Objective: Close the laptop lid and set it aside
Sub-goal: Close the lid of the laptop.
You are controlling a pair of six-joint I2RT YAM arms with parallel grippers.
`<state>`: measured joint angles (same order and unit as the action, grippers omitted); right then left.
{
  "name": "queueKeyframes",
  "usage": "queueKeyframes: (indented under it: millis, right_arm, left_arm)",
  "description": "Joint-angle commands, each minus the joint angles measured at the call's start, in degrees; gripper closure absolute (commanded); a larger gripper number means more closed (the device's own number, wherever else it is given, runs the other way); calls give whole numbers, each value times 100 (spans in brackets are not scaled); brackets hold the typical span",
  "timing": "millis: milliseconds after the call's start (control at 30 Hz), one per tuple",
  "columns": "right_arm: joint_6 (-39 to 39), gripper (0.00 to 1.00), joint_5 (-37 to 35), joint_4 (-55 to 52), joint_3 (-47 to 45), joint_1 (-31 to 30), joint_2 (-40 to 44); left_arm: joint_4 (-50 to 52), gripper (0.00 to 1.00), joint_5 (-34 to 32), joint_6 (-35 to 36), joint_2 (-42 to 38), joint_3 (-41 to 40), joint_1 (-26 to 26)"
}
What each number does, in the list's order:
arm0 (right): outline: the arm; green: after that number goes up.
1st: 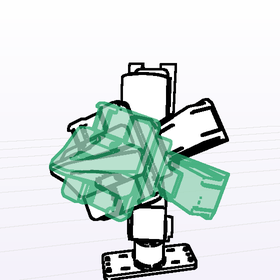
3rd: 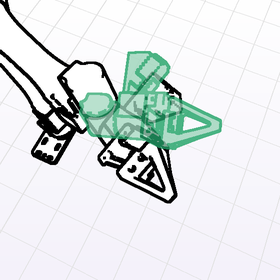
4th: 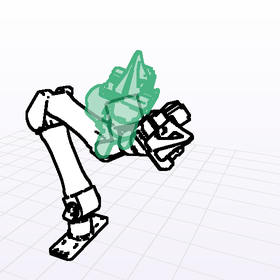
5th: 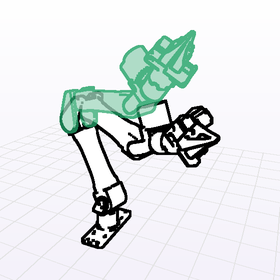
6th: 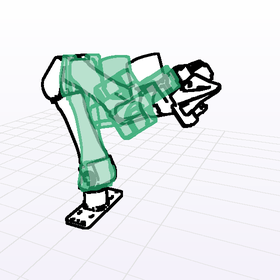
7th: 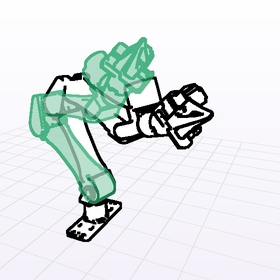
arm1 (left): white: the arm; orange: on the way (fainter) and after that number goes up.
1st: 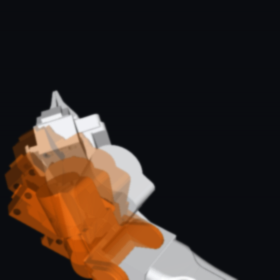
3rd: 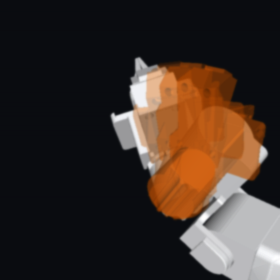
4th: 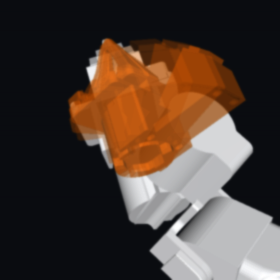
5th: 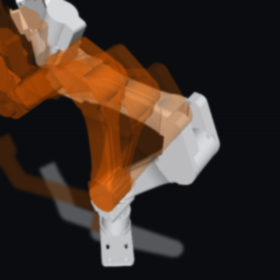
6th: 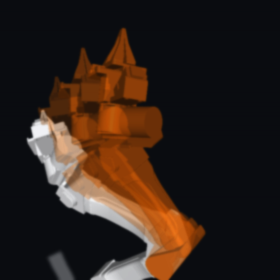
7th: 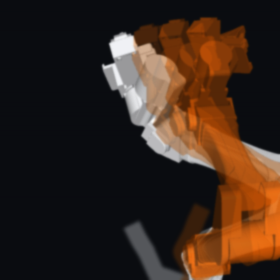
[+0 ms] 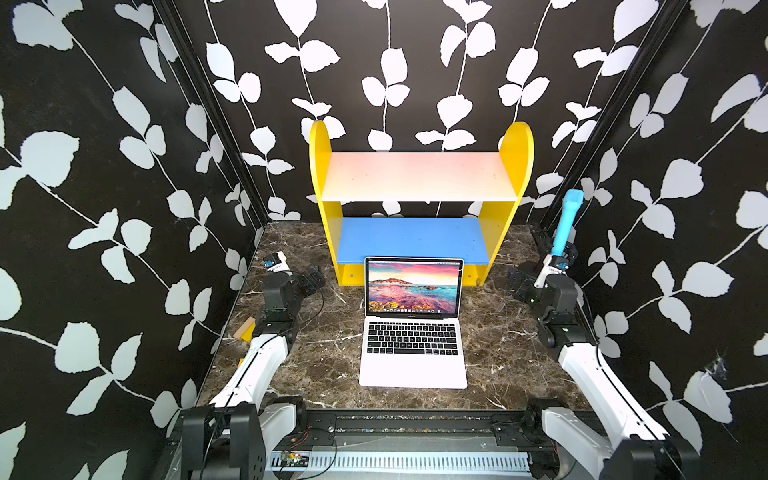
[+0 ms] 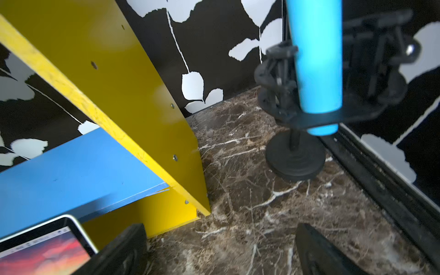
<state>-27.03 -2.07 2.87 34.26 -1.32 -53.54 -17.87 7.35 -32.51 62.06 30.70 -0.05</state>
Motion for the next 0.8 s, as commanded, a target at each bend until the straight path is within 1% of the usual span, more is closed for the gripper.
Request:
queueKeyframes:
  millis: [0, 100, 167, 367, 567, 767]
  right_arm:
    - [-343, 0, 768, -360, 62, 28, 248]
    - [-249, 2, 1227, -415, 112, -37, 328]
    - [-88, 3, 1240, -627, 274, -241, 310]
    - [269, 5, 809, -997, 789, -1264, 24]
    - [577, 7, 295, -1257, 1558, -2353, -668]
    - [695, 10, 114, -1340, 2403, -2961, -1593]
  left_arm:
    - [-277, 2, 1075, -1169, 22, -298, 14]
    - [-237, 2, 1125, -1313, -239, -510, 81]
    - [47, 2, 978, -1262, -479, -550, 231]
    - [799, 2, 566, -1028, -1060, -545, 813]
    - [1156, 1, 399, -922, -1434, -629, 1256]
    - [1357, 2, 179, -867, -1727, -780, 1629]
